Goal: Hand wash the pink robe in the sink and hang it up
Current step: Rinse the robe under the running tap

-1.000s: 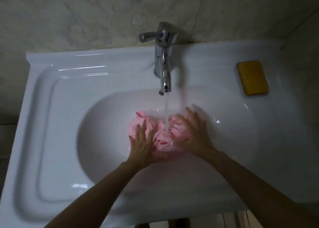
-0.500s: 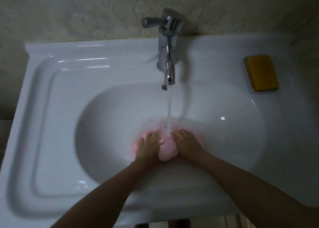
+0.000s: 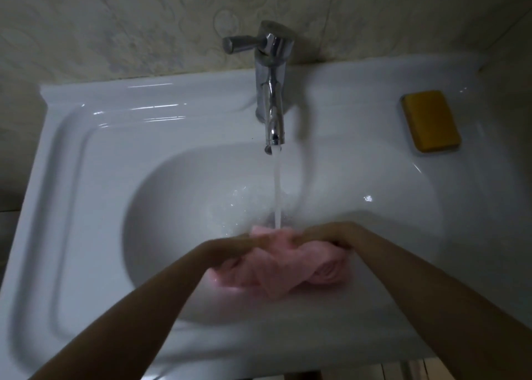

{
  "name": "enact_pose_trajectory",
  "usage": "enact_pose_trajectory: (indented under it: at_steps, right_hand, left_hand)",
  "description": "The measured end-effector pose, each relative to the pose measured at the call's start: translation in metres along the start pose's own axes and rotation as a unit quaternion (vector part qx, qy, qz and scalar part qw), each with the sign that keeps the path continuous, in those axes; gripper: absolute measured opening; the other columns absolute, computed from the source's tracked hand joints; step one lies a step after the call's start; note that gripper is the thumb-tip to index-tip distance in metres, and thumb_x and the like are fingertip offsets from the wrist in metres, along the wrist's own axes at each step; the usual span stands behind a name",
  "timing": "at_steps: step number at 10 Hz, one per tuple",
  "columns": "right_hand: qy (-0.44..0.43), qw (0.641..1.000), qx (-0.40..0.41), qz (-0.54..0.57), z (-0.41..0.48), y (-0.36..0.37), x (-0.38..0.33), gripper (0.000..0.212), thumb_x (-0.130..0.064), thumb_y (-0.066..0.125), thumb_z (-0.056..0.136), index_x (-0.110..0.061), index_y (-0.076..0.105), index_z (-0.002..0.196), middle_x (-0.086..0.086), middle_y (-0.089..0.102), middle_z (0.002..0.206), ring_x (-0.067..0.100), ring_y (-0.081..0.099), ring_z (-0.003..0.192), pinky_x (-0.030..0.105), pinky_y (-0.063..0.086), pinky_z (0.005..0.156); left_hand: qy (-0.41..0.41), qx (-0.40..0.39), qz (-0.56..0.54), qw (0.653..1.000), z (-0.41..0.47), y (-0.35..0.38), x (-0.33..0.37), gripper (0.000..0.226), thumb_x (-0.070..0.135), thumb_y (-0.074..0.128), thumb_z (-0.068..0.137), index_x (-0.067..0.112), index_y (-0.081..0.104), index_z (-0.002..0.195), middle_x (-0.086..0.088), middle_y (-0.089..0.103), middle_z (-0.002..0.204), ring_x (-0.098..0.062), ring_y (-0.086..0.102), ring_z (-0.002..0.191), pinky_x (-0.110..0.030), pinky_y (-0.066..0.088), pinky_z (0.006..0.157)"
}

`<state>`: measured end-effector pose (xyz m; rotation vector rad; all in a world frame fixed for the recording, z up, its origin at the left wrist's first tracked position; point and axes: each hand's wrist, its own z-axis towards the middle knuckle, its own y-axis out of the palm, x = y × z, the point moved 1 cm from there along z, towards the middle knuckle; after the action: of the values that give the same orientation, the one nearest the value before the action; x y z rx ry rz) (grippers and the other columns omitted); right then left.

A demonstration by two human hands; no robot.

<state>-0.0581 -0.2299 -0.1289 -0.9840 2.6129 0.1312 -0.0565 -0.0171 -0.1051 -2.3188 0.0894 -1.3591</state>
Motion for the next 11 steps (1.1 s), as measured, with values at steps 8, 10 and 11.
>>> enact_pose_trajectory:
  at_steps: [8,10,11]
  right_hand:
    - [-0.322,0.706,0.485,-0.403,0.053,0.044,0.01,0.059,-0.061,0.042,0.075,-0.012,0.065,0.097,0.017,0.066,0.088,0.031,0.062,0.068,0.035,0.05,0.058]
    - [-0.32,0.767,0.459,-0.314,0.053,0.047,0.006,0.045,-0.051,0.044,0.082,-0.015,0.067,0.094,0.007,0.065,0.079,0.028,0.064,0.062,0.031,0.052,0.054]
    - [-0.253,0.848,0.404,-0.231,0.044,0.051,0.0,0.061,-0.062,0.026,0.086,-0.024,0.061,0.118,0.005,0.068,0.109,0.027,0.066,0.096,0.035,0.051,0.081]
  left_hand:
    - [0.34,-0.224,0.556,0.725,0.013,0.031,-0.046,0.067,0.047,0.079,0.046,0.018,0.061,0.104,-0.006,0.064,0.096,-0.028,0.062,0.084,-0.037,0.053,0.058]
    - [0.318,-0.208,0.517,0.767,0.018,0.039,-0.043,0.044,0.021,0.064,0.085,0.011,0.052,0.126,-0.01,0.057,0.122,-0.025,0.059,0.102,-0.034,0.055,0.071]
    - [0.261,-0.233,0.503,0.791,0.016,0.045,-0.041,0.054,0.032,0.049,0.094,0.013,0.031,0.142,-0.008,0.046,0.139,-0.024,0.052,0.118,-0.035,0.048,0.094]
